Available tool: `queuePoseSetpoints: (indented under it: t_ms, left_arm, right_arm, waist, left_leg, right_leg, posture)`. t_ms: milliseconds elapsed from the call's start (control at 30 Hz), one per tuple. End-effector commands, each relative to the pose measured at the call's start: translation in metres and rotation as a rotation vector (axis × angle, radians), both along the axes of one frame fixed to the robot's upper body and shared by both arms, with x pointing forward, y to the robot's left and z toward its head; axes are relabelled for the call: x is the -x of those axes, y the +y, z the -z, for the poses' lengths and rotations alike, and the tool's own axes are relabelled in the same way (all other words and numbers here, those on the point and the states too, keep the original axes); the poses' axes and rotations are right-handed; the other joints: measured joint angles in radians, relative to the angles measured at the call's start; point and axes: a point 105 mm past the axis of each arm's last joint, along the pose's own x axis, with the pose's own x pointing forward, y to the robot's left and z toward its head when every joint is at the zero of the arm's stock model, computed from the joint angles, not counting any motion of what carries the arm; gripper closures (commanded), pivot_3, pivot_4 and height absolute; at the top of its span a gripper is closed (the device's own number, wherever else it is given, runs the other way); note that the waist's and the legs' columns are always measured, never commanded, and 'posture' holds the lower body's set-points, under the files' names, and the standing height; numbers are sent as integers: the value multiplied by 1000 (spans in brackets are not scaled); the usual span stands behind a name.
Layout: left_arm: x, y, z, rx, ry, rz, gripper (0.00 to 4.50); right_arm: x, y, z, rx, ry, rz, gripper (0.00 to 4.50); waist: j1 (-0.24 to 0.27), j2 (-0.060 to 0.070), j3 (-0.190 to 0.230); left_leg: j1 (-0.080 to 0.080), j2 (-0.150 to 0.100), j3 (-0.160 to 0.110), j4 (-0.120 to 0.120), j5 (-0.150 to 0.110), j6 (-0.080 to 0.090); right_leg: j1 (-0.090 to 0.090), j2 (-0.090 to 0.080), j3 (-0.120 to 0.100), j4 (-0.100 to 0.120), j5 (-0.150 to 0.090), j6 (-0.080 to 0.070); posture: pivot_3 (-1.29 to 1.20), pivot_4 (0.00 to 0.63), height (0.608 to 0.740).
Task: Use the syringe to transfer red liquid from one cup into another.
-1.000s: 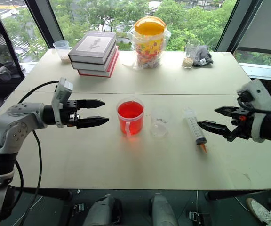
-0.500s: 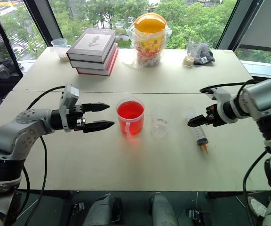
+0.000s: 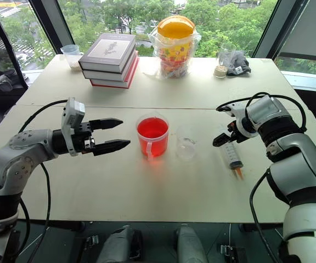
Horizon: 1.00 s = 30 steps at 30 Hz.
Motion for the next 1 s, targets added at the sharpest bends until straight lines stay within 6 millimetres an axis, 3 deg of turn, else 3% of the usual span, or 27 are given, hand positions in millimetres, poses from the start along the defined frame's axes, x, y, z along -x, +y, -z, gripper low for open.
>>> queuePoseSetpoints:
  t_ms: [33, 133, 200, 367, 433, 600, 700, 833, 933, 1000]
  left_arm:
    - [5, 0, -14, 13, -58, 2, 0]
    - [5, 0, -13, 13, -58, -1, 0]
    - [4, 0, -13, 14, -59, -1, 0]
    - [1, -2, -16, 15, -64, 4, 0]
    - [0, -1, -17, 16, -67, 5, 0]
    - [-6, 1, -22, 14, -79, 5, 0]
    - [-10, 1, -25, 15, -84, 13, 0]
    - [-16, 0, -30, 9, -89, 37, 0]
    - [-22, -2, -36, 7, -96, 58, 0]
    - [-26, -3, -38, -4, -105, 71, 0]
  right_arm:
    - [4, -3, 8, 32, 36, -16, 882]
    - [7, -2, 10, 29, 55, -25, 2413]
    - [8, 1, 8, 16, 62, -23, 3042]
    - [11, -8, -6, -3, 19, 46, 3057]
    - [9, -19, -27, -23, -72, 127, 3057]
    - [10, -26, -103, -95, -461, 146, 3057]
    - [17, -11, -157, -278, -735, 151, 3057]
    - [40, 35, -217, -561, -1072, 12, 3057]
    - [62, 82, -244, -867, -1281, -140, 3057]
    - [67, 105, -244, -1005, -1317, -154, 3057]
  waist:
    - [0, 0, 0]
    - [0, 0, 0]
    - [0, 0, 0]
    - [0, 0, 0]
    - [5, 0, 0]
    - [5, 1, 0]
    - [-2, 1, 0]
    - [-4, 2, 0]
    - [-2, 1, 0]
    - [-3, 2, 0]
  left_leg:
    - [0, 0, 0, 0, 0, 0]
    - [1, 0, 0, 0, 0, 0]
    - [2, 0, 0, 0, 0, 0]
    - [2, 0, 0, 0, 0, 0]
    - [2, 0, 0, 0, 0, 0]
    - [1, 0, 1, -1, 0, 0]
    - [1, 0, 0, -1, 0, -1]
    - [4, 1, 0, -2, 1, -3]
    - [5, 1, 0, -2, 2, -4]
    - [6, 1, 0, -2, 2, -4]
  right_leg:
    - [0, 0, 0, 0, 0, 0]
    - [0, 0, 0, 1, 0, 0]
    - [1, 0, 0, 1, 0, 0]
    - [1, 0, 0, 1, 0, 0]
    - [1, 0, 0, 1, 0, 0]
    - [0, -1, 0, 0, 0, 0]
    - [0, 0, 0, 1, 0, 0]
    - [0, 1, 0, 3, 0, 0]
    - [1, 1, 0, 5, 0, 0]
    - [1, 2, 0, 6, 0, 0]
  posture:
    - [0, 150, 740]
    - [0, 150, 740]
    - [0, 150, 740]
    - [0, 150, 740]
    - [0, 150, 740]
    - [0, 150, 740]
    - [0, 150, 740]
    - [0, 150, 740]
    - [0, 150, 740]
    - [0, 150, 740]
